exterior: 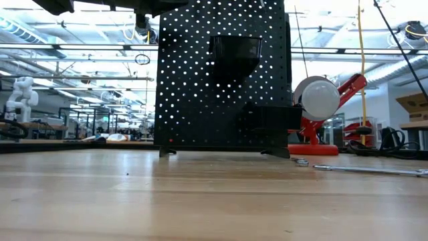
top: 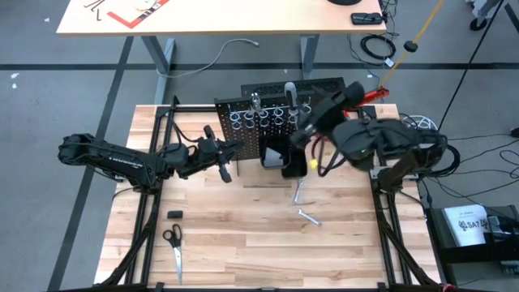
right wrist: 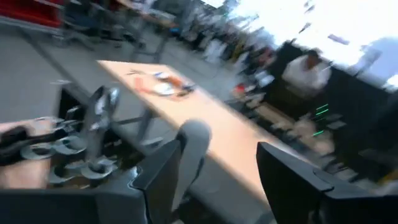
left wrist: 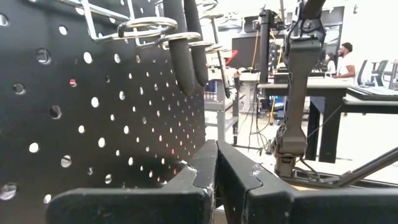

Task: Hang tools onto peg board
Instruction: Unhang the screwdriver from the pegboard

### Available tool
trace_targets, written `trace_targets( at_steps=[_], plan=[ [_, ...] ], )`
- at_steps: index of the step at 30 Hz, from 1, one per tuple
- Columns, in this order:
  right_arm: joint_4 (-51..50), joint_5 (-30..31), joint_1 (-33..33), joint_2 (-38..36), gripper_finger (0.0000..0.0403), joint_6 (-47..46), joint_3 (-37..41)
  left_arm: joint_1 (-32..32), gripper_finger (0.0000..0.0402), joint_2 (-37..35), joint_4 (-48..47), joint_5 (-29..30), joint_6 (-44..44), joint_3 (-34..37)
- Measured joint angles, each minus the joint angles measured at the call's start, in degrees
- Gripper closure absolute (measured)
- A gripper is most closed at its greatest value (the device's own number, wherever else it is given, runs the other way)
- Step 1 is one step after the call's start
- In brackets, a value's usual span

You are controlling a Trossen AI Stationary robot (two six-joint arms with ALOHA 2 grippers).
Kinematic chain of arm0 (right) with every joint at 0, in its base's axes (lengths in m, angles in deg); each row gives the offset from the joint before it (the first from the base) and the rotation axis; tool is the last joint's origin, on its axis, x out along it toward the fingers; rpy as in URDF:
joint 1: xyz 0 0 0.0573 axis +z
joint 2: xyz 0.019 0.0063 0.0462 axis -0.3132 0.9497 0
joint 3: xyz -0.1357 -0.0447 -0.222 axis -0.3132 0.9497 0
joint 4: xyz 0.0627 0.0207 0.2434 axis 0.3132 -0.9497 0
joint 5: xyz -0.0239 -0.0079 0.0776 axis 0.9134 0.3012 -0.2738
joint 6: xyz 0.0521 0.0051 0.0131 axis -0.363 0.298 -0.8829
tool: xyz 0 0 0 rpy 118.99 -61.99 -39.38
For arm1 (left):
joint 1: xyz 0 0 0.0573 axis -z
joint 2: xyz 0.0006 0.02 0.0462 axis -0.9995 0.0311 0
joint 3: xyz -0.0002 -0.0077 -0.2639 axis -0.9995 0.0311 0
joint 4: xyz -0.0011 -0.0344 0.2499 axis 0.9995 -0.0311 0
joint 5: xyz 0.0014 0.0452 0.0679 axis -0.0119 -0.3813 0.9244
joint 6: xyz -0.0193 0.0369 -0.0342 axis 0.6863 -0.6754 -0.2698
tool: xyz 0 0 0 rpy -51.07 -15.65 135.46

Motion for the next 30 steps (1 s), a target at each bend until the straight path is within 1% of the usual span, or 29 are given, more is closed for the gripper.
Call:
trace_targets(
  at_steps=[2, 4, 7, 10, 13, 15, 18, 22, 25, 27, 30],
  plan=[
    [-5.9, -3.0, -1.2, -0.5, 0.0185, -7.8, 0.0, 0.0, 0.0384, 0.0, 0.0, 0.0, 0.0, 0.0],
    [-8.8, -2.5, -2.2, 0.3, 0.0173, -11.4, 0.0, 0.0, 0.0384, 0.0, 0.0, 0.0, 0.0, 0.0],
    [-7.8, -3.2, -3.6, 2.5, 0.0152, -11.1, 0.1, 0.0, 0.0384, 0.0, 0.0, 0.0, 0.0, 0.0],
    [-4.9, -3.4, -4.3, 4.1, 0.0130, -7.8, 0.1, 0.0, 0.0384, 0.0, 0.0, 0.0, 0.0, 0.0],
    [-2.0, -5.3, -4.7, 4.8, 0.0111, -6.6, 0.1, 0.0, 0.0384, 0.0, 0.0, 0.0, 0.0, 0.0],
    [-0.3, -3.1, -5.4, 5.2, 0.0103, -6.2, 0.1, 0.0, 0.0384, 0.0, 0.0, 0.0, 0.0, 0.0],
    [-1.2, 1.7, -6.4, 5.5, 0.0099, -6.8, 0.1, 0.0, 0.0384, 0.0, 0.0, 0.0, 0.0, 0.0],
    [-0.4, 1.5, -7.2, 5.5, 0.0100, -7.8, 0.1, 0.0, 0.0384, 0.0, 0.0, 0.0, 0.0, 0.0],
    [-0.6, 1.3, -8.0, 5.5, 0.0115, -9.7, 0.1, 0.0, 0.0384, 0.0, 0.0, 0.0, -0.1, 0.0],
    [-0.5, 1.5, -8.2, 5.5, 0.0137, -10.5, 0.1, 0.0, 0.0384, 0.0, 0.0, 0.0, -0.1, 0.0],
    [-0.3, 1.4, -8.4, 5.5, 0.0190, -10.6, 0.1, 0.0, 0.0384, 0.0, 0.0, 0.0, -0.2, 0.0]
  ],
)
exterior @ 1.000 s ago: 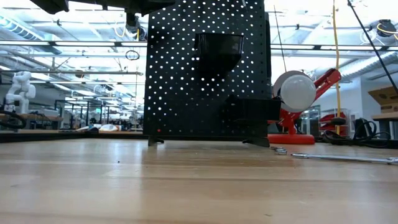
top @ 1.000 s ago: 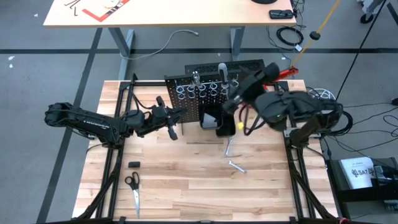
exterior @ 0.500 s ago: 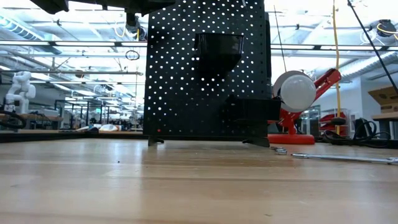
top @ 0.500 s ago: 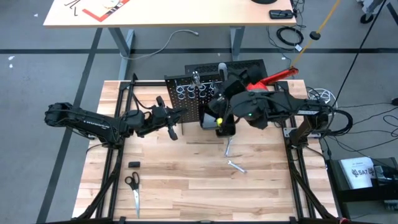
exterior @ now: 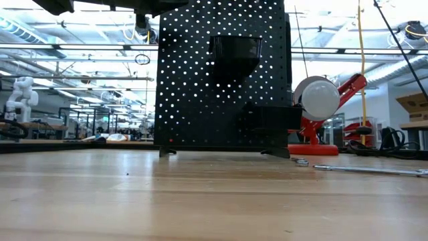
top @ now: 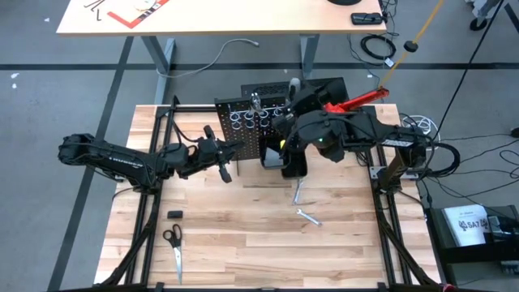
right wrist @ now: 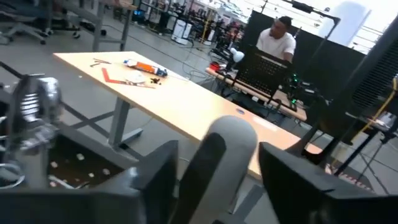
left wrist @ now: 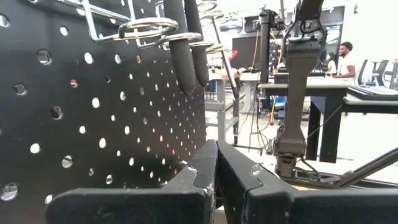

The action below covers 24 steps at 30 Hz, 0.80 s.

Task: Hang tools onto peg board
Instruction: Unhang the screwdriver from the pegboard

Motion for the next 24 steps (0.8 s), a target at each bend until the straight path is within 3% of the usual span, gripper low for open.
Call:
trace_targets(
  at_steps=[4, 6, 17, 24],
  plan=[
    [0.9, -1.7, -0.1, 0.0, 0.0273, -0.6, 0.0, 0.0, 0.0384, 0.0, 0.0, 0.0, 0.0, 0.0],
    [1.3, -1.6, 0.0, 0.0, 0.0296, -0.5, 0.0, 0.0, 0.0384, 0.0, -0.1, 0.0, 0.0, 0.0],
    [10.8, -0.9, 2.0, 0.0, 0.0297, 7.8, 0.0, 0.0, 0.0384, 0.0, -0.1, 0.0, 0.0, 0.0],
    [17.0, 3.6, 4.2, 0.0, 0.0298, 14.9, 0.0, 0.0, 0.0384, 0.0, -0.1, 0.0, 0.0, 0.0]
  ],
)
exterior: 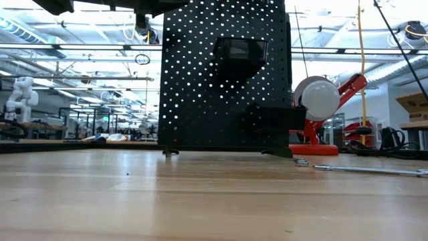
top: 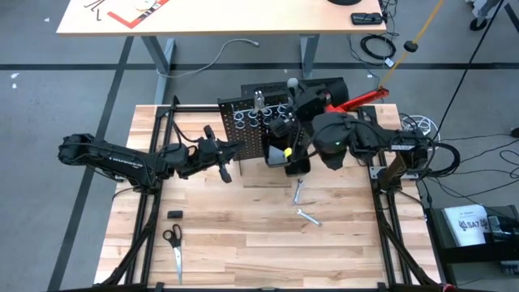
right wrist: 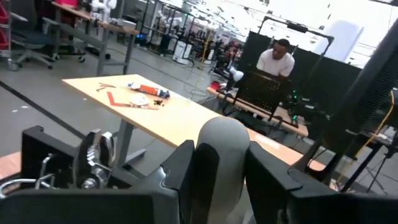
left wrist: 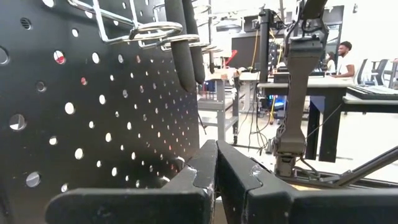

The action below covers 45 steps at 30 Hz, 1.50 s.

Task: Hang tools onto peg board
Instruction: Unhang the screwdriver from the pegboard

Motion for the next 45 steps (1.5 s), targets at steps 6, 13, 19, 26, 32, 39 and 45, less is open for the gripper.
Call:
trace_targets(
  at_steps=[6, 13, 19, 26, 32, 39, 45],
  plan=[
    [7.0, 2.3, 1.6, -0.2, 0.0298, 7.1, 0.0, 0.0, 0.0384, 0.0, 0.0, 0.0, 0.0, 0.0],
    [16.4, 2.5, 2.5, -0.2, 0.0298, 17.4, 0.0, 0.0, 0.0384, 0.0, 0.0, 0.0, 0.0, 0.0],
    [23.6, 2.2, 2.6, -0.2, 0.0300, 25.3, 0.0, 0.0, 0.0384, 0.0, 0.1, 0.0, 0.0, 0.0],
    [32.8, 0.9, 4.4, -0.2, 0.0300, 35.7, 0.0, 0.0, 0.0384, 0.0, 0.1, 0.0, 0.0, 0.0],
    [35.8, 1.4, 8.6, -1.4, 0.0300, 44.4, 0.0, 0.0, 0.0384, 0.0, 0.1, 0.0, 0.0, 0.0],
    [29.7, 2.5, 17.2, -3.2, 0.0302, 47.0, 0.0, 0.0, 0.0384, 0.0, 0.1, 0.0, 0.0, 0.0],
    [17.5, 6.8, 25.6, -4.1, 0.0306, 41.4, 0.0, 0.0, 0.0384, 0.0, 0.1, 0.0, 0.0, 0.0]
  ],
)
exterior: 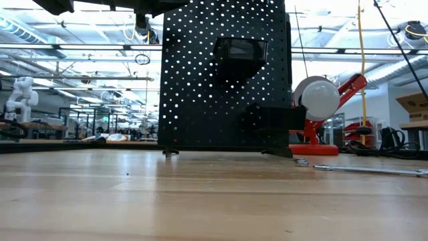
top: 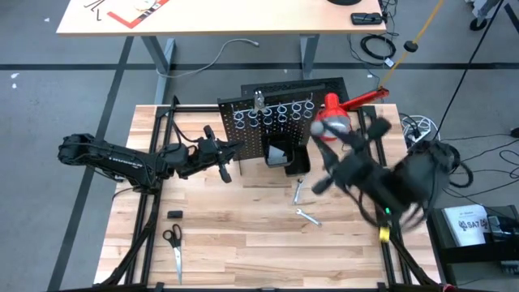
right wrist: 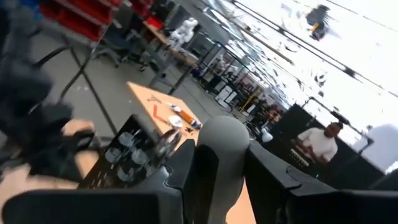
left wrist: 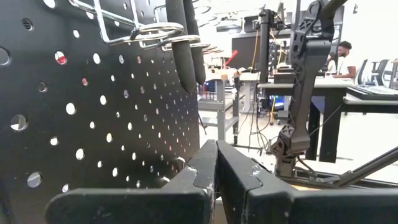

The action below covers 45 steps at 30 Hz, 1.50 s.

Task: Hang tools onto peg board
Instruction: Unhang the screwdriver from the pegboard, then unhang the pliers from the pegboard

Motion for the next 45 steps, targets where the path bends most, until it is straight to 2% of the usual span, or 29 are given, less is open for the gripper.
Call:
trace_targets(
  at_steps=[4, 8, 10, 15, 18, 24, 28, 33, 39, 43, 45],
  plan=[
    [-13.2, 4.1, 4.8, 0.5, 0.0310, -9.2, 0.0, 0.0, 0.0384, 0.0, 0.0, 0.0, 0.0, 0.0],
    [-29.0, 4.2, 8.2, 2.2, 0.0330, -27.9, 0.0, 0.0, 0.0384, 0.0, 0.0, 0.0, 0.0, 0.0],
    [-39.0, 0.9, 8.9, 3.7, 0.0356, -40.3, 0.0, 0.0, 0.0384, 0.0, 0.0, 0.0, 0.0, 0.0],
    [-64.8, -11.1, 8.0, 9.0, 0.0383, -75.8, 0.0, 0.0, 0.0384, 0.0, 0.0, 0.0, 0.1, 0.0],
    [-73.6, -17.3, 6.9, 13.4, 0.0402, -89.3, 0.1, 0.0, 0.0384, 0.0, 0.0, 0.0, 0.2, 0.0],
    [-72.5, -25.4, 3.8, 20.4, 0.0402, -93.0, 0.5, 0.0, 0.0384, 0.0, 0.1, 0.0, 0.5, 0.0],
    [-73.8, -26.3, 1.9, 24.5, 0.0402, -93.2, 0.6, 0.0, 0.0384, 0.0, 0.0, 0.0, 0.5, 0.0],
    [-73.8, -21.8, -0.5, 25.5, 0.0400, -92.1, 0.5, 0.6, 0.0384, 0.0, -0.4, 0.0, 0.5, 0.0],
    [-69.9, -9.3, -2.9, 22.1, 0.0395, -91.4, 0.5, 0.7, 0.0384, 0.0, -0.2, 0.0, 0.5, 0.0],
    [-63.2, -6.9, -5.5, 19.4, 0.0371, -85.9, 0.5, 0.7, 0.0384, 0.0, -0.1, 0.0, 0.5, 0.0],
    [-57.8, -5.4, -6.6, 17.8, 0.0352, -80.3, 0.5, 0.7, 0.0384, 0.0, -0.1, 0.0, 0.5, 0.0]
  ],
)
